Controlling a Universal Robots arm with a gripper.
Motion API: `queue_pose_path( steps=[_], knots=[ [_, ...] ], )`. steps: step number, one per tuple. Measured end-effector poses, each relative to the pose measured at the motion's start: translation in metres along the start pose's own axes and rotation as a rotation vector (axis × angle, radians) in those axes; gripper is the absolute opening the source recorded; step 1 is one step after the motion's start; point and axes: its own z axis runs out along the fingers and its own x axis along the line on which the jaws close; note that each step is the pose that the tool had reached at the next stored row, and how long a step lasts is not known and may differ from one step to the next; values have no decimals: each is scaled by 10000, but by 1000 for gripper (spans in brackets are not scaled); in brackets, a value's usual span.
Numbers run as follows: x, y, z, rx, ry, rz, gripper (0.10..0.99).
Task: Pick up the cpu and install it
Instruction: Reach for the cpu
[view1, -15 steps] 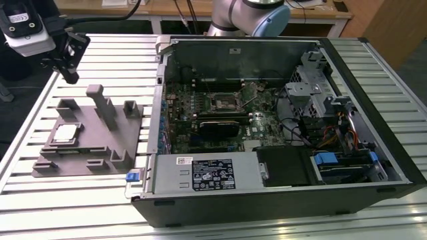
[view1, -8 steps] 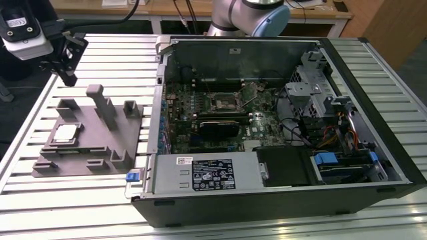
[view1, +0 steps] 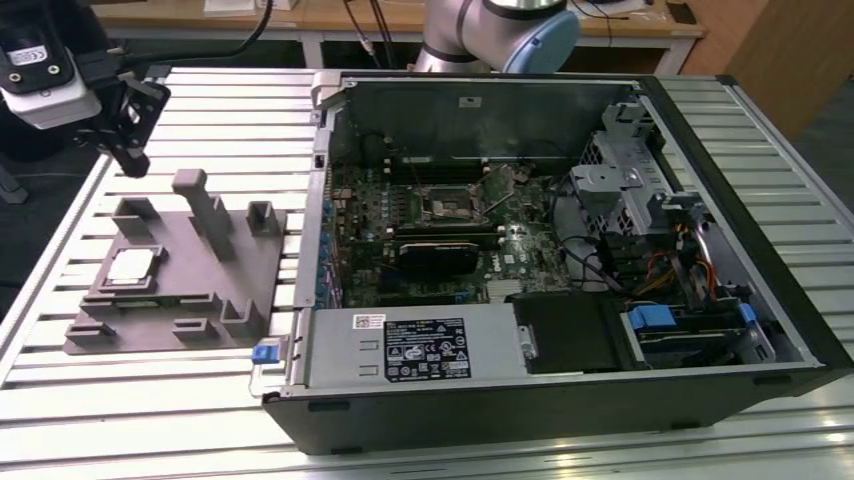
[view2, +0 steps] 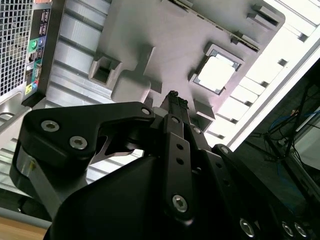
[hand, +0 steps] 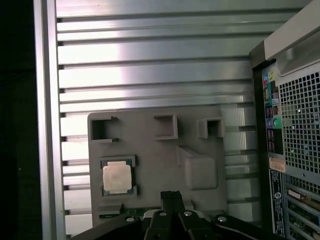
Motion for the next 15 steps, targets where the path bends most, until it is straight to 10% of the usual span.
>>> queue_pose_path(
  steps=[15],
  knots=[
    [127, -15, 121, 0, 0, 0, 106]
  ],
)
